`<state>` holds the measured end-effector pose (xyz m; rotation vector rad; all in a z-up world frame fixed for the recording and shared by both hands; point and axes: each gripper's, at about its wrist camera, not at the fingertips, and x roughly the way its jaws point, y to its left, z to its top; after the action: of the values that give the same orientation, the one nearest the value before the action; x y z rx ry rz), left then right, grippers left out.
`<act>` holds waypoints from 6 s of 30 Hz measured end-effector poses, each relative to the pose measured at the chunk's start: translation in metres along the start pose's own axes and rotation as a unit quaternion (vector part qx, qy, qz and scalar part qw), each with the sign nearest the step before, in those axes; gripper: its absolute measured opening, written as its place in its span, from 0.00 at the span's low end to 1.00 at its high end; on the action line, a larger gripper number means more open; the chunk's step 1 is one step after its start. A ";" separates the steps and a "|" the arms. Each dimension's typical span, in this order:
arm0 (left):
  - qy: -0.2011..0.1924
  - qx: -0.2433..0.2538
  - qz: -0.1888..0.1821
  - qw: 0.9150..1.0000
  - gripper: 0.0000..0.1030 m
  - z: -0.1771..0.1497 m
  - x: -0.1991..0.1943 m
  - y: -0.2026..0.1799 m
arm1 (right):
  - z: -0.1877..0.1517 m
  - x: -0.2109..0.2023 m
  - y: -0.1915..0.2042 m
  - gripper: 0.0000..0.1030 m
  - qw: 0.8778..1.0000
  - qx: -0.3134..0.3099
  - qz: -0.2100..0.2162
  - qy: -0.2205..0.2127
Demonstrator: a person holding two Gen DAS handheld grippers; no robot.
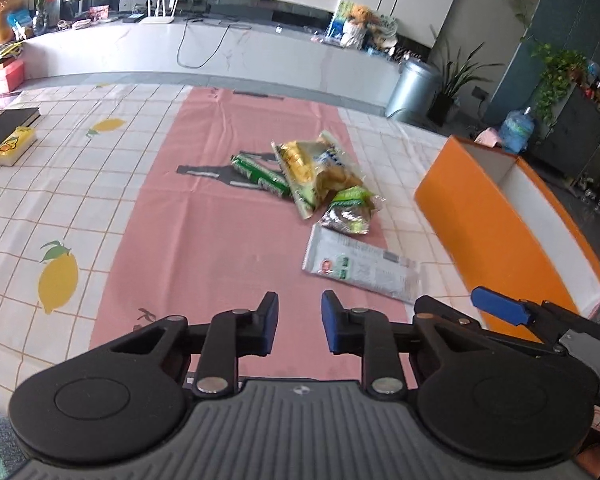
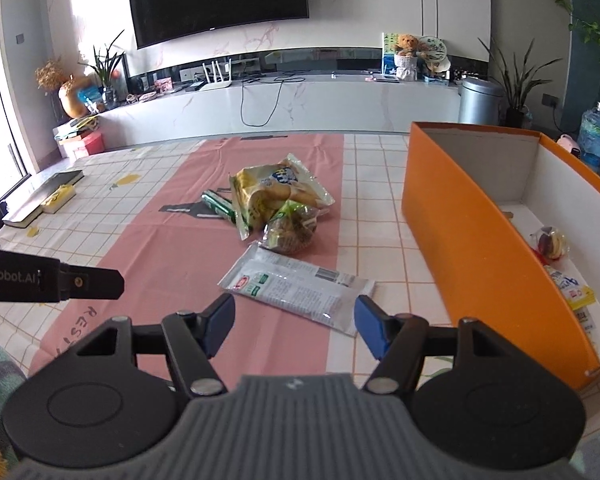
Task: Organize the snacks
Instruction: 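Withdraw both tools from the box back to the snack pile, then grasp the white milk-candy strip pack with the right tool, then grasp the green-labelled snack bag with the left tool while the right tool holds the strip pack, then carry the green bag with the left tool while the right tool carries the strip pack into the box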
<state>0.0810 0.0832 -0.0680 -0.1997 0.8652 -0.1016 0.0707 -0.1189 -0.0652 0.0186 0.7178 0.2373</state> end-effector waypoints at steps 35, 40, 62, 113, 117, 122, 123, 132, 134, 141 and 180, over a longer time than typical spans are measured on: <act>0.089 -0.027 0.024 0.995 0.39 0.013 0.072 0.003 | -0.002 0.079 0.002 0.69 0.982 -0.122 0.114 0.083; 0.087 -0.031 0.022 0.996 0.39 0.018 0.075 0.005 | 0.012 0.095 -0.004 0.69 0.981 -0.147 0.102 0.076; 0.094 -0.027 0.016 0.995 0.39 0.022 0.080 0.011 | 0.032 0.137 0.019 0.52 0.972 -0.179 0.117 0.100; 0.018 0.265 -0.006 0.964 0.48 0.051 0.159 -0.082 | 0.026 0.122 -0.048 0.48 0.994 -0.074 0.006 0.084; 0.017 0.228 -0.001 0.973 0.47 0.054 0.137 -0.074 | 0.027 0.119 -0.047 0.46 0.994 -0.069 0.004 0.088; 0.015 0.187 -0.001 0.982 0.47 0.057 0.104 -0.066 | 0.031 0.100 -0.043 0.45 0.995 -0.059 0.013 0.076; 0.014 0.180 -0.002 0.983 0.47 0.057 0.098 -0.066 | 0.033 0.095 -0.042 0.45 0.996 -0.058 0.015 0.072; -0.021 0.164 -0.010 0.986 0.47 0.060 0.035 -0.074 | 0.053 0.035 -0.041 0.45 0.998 -0.025 0.033 0.038; -0.027 0.164 -0.016 0.986 0.47 0.060 0.023 -0.079 | 0.057 0.019 -0.045 0.45 0.999 -0.020 0.033 0.025; -0.057 0.189 -0.053 0.979 0.47 0.061 -0.012 -0.118 | 0.070 -0.031 -0.081 0.45 1.000 -0.011 0.006 0.000; 0.097 0.418 -0.130 0.894 0.47 0.054 0.101 -0.320 | 0.090 -0.021 -0.276 0.45 0.989 0.055 -0.036 0.134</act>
<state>0.1846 -0.2392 -0.0407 0.5166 0.9188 -0.7403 0.1723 -0.3860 -0.0105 0.0665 0.9962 0.1319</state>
